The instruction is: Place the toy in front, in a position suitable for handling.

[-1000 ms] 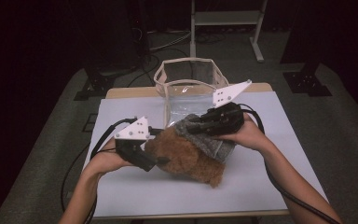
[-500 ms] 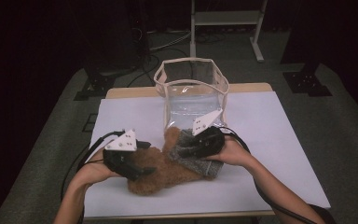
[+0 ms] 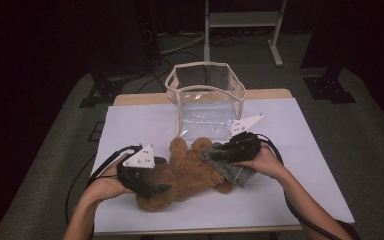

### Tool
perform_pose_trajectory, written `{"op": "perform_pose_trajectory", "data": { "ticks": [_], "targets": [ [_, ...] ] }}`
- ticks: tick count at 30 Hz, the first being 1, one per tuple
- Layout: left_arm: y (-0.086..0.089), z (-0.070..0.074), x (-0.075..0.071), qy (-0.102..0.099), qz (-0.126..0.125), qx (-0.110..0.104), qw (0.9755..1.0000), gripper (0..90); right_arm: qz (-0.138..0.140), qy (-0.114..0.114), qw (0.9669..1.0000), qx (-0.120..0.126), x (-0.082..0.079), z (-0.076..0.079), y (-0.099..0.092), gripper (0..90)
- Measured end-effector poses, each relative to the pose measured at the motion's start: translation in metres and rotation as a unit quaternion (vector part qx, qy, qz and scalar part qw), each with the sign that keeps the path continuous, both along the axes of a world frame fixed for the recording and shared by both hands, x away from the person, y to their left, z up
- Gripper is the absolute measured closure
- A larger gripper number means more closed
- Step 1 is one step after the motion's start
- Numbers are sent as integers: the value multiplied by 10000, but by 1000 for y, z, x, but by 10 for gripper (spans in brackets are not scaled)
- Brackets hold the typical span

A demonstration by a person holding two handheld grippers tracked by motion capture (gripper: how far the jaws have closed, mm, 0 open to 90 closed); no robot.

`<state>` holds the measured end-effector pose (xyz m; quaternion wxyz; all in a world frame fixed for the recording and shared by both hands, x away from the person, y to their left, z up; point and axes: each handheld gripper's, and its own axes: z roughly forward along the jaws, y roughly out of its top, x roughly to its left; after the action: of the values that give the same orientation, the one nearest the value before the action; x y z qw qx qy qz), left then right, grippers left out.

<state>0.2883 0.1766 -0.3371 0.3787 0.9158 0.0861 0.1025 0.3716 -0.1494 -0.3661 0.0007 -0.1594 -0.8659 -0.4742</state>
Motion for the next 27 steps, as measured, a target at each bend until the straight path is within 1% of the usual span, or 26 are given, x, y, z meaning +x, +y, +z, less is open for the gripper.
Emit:
{"op": "perform_pose_trajectory", "data": {
  "ticks": [2, 4, 6, 7, 11, 12, 13, 14, 15, 16, 17, 18, 19, 21, 23, 25, 26, 27],
  "targets": [
    [0, -3, -1, 6, -34, 73, 10000, 225, -70, 31, 10000, -19, 3, -3, -3, 747],
    [1, -7, 0, -98, -39, 234, 9997, 252, -76, 113, 9999, 8, 4, -6, -4, 747],
    [4, -10, 3, -129, 88, 289, 9995, 261, -3, 166, 9999, 37, 2, -8, -3, 748],
    [5, -11, 4, -172, 161, 371, 9990, 275, 38, 204, 9998, 34, 0, -8, -1, 748],
    [16, -20, 13, -245, 497, 602, 9966, 279, 299, 256, 9992, 48, -10, -6, 13, 749],
    [20, -24, 16, -235, 610, 604, 9960, 278, 405, 248, 9989, 66, -13, -4, 18, 749],
    [24, -27, 19, -175, 698, 500, 9961, 276, 468, 251, 9985, 94, -16, -3, 24, 750],
    [27, -29, 20, -137, 773, 347, 9963, 275, 547, 187, 9983, 69, -19, -2, 30, 750],
    [30, -30, 22, -152, 777, 315, 9964, 274, 589, 137, 9982, 21, -21, -2, 35, 750],
    [31, -31, 22, -160, 796, 297, 9963, 266, 617, 130, 9980, 26, -23, -1, 39, 751],
    [32, -30, 23, -156, 795, 301, 9963, 256, 644, 158, 9978, 58, -23, -1, 41, 750],
    [31, -29, 24, -146, 774, 249, 9966, 250, 640, 168, 9978, 67, -23, 0, 42, 750],
    [30, -27, 24, -163, 731, 215, 9970, 246, 592, 105, 9982, 41, -22, 1, 40, 749],
    [24, -21, 23, -250, 595, 160, 9978, 246, 467, 82, 9989, 62, -18, 2, 34, 749],
    [11, -15, 20, -349, 422, 116, 9984, 237, 361, 110, 9992, 160, -14, 4, 23, 748],
    [-5, -11, 15, -422, 212, 123, 9988, 215, 219, 119, 9995, 177, -11, 4, 13, 747],
    [-15, -9, 13, -484, 103, 127, 9987, 204, 157, 135, 9996, 185, -10, 3, 8, 747],
    [-22, -8, 11, -503, 39, 103, 9987, 193, 94, 129, 9997, 207, -9, 2, 1, 747]
  ]
}}
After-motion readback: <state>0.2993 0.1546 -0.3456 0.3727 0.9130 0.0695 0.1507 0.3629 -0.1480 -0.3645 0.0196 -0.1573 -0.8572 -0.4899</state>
